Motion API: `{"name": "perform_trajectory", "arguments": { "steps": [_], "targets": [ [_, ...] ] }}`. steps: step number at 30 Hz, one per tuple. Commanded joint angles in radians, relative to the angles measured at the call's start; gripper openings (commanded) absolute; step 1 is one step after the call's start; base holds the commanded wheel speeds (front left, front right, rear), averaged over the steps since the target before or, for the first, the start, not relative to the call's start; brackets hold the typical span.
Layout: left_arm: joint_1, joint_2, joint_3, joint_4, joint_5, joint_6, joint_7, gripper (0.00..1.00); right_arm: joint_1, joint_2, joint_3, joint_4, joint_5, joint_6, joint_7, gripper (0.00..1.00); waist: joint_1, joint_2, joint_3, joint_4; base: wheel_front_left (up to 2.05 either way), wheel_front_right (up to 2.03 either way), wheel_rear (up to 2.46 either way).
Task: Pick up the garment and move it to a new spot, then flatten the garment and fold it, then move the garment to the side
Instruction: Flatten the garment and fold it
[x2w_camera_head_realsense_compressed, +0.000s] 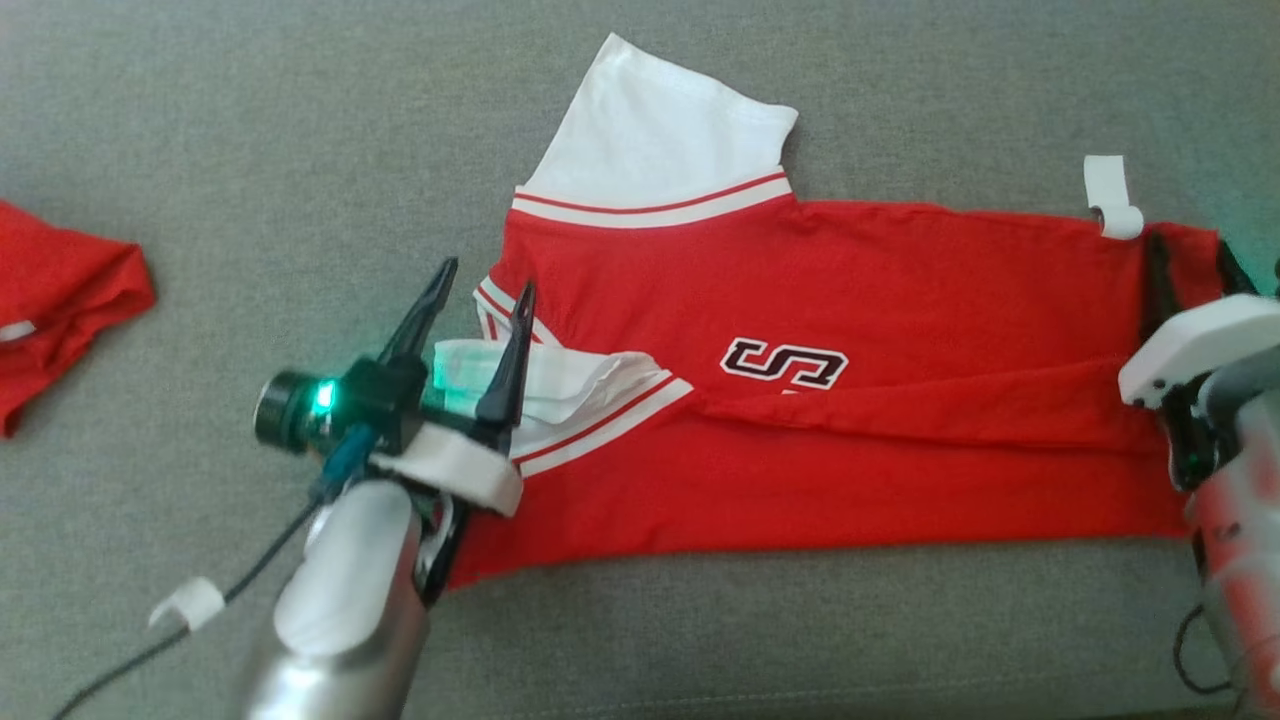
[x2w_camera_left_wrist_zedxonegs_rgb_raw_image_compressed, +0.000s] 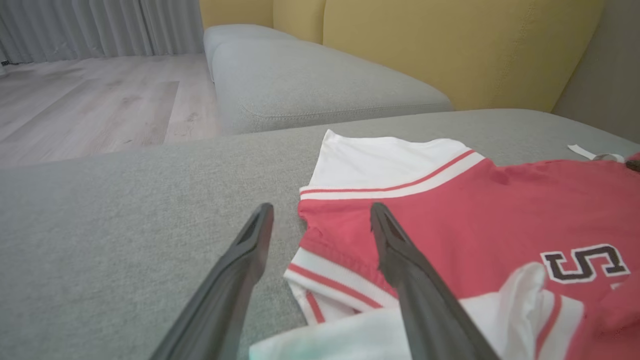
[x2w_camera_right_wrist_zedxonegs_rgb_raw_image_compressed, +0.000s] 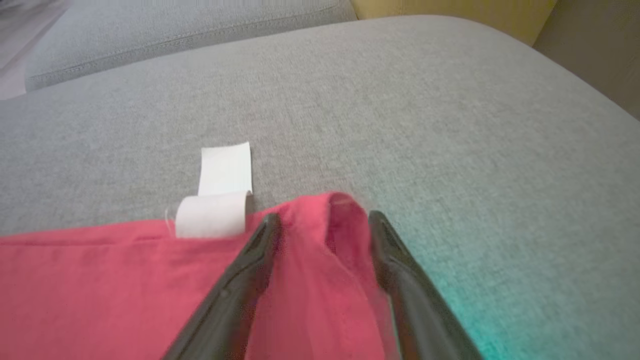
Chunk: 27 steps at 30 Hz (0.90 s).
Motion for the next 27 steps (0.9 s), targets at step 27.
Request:
{"name": "perform_trajectory", "arguments": {
  "steps": [27],
  "targets": [
    [-0.761,0.374,-0.696,0.217,-0.636,-0.014,0.235,1.00,-0.272,0.077,0.273,-0.018,0.143,-0.001,-0.131,0.00,-0.0001,0.0000,0.208,-0.213,0.00,0.00,0.00]
  ]
}}
